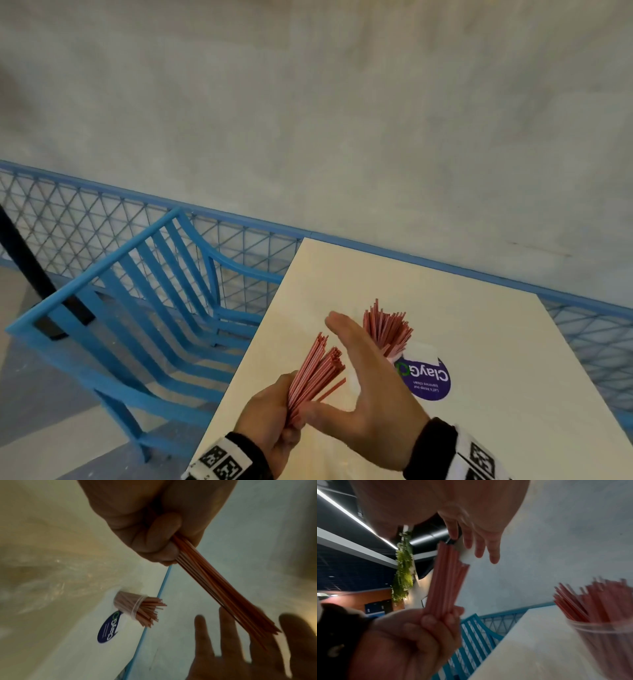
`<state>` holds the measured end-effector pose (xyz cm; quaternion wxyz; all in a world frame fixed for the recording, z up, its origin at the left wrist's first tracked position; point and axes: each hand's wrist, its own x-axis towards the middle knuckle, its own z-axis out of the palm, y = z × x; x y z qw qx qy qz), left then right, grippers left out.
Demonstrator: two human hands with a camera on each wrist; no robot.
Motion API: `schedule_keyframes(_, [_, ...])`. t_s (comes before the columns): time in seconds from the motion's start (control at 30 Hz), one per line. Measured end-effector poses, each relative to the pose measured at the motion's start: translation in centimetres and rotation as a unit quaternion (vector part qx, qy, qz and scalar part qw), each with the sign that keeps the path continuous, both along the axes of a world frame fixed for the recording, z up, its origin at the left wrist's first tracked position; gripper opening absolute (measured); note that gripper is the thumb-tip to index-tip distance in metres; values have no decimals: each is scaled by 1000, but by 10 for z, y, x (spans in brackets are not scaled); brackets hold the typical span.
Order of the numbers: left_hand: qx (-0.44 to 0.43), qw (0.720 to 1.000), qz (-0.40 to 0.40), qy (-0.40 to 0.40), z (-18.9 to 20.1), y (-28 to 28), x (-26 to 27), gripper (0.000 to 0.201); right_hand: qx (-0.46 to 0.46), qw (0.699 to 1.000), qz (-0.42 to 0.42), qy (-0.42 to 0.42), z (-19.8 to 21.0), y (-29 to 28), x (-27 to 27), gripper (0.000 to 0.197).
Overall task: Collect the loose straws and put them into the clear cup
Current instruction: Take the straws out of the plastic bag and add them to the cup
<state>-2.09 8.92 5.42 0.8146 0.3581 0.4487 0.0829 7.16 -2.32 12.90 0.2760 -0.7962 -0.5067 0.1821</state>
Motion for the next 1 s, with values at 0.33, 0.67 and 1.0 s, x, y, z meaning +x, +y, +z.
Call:
schedule_keyframes(0.33, [98, 989, -109, -27, 26, -39, 11, 35, 221, 967, -101, -80, -7, -19, 10, 29])
schedule_keyframes(0.67, [118, 951, -274, -77, 32, -51, 8, 54, 165, 972, -152, -63, 2, -46, 23, 34])
schedule_keyframes(1.0, [341, 814, -466, -55, 44, -70, 33, 17, 27, 988, -150, -25, 17, -60, 36, 32])
